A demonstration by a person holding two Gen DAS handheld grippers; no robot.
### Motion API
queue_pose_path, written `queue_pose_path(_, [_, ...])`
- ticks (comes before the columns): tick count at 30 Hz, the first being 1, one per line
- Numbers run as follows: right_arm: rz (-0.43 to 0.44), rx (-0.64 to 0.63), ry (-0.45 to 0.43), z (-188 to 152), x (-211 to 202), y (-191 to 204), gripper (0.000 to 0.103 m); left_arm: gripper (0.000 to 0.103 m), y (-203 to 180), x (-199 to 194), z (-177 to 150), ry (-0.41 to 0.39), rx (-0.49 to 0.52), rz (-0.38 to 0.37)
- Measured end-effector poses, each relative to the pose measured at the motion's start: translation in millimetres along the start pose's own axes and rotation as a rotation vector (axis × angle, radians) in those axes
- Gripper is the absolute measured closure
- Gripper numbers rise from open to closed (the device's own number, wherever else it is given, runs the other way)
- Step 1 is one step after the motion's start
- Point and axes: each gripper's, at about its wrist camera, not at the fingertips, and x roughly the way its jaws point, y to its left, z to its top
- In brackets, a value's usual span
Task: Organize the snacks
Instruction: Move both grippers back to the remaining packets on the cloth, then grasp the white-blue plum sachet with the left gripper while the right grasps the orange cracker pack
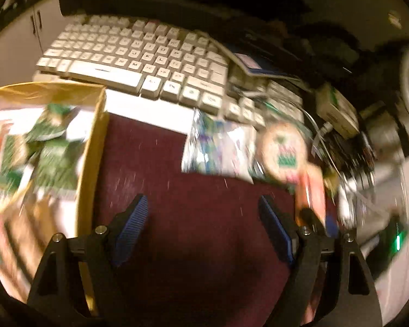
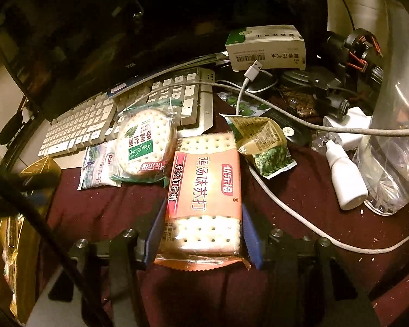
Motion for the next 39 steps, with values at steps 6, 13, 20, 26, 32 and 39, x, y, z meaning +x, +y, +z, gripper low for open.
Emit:
queue_pose_path(6, [-0.001,0.001,0.001,1.2,4.2,3.0,0.050,0.036,6.6,40.8,40.5,0.052,-0.087,-0.003])
queue_pose_path(13, [-0.004,0.000,0.001,1.5,5.5,3.6,0.050,0.058,0.4,52.9,48.8,0.045,-0.140,-0.007])
queue_pose_path(20, [-0.009,-0.006,-0.002,1.2,5.9,4.9,0.050,0.097,4.0,51.3,37.5,0.055,-0.207,-0.027])
queue_pose_path(26, [-0.010,-0.006,-0.002,1.0,5.2,4.5,0.050,0.101,28.7,6.1,4.6,0.052,-0.292,-0.148])
queue_pose_path(32, [-0.015,-0.011,-0.001,1.4,5.9,5.2,0.050,0.096,39.7,-23.3,-79.9,0.107,-0.337,-0.146])
queue_pose_path(39, [-0.004,-0.003,-0.004,1.8,6.4,5.4,0.049,0.039,24.6,-48.8,-96.9,0.052,-0.163,-0.150])
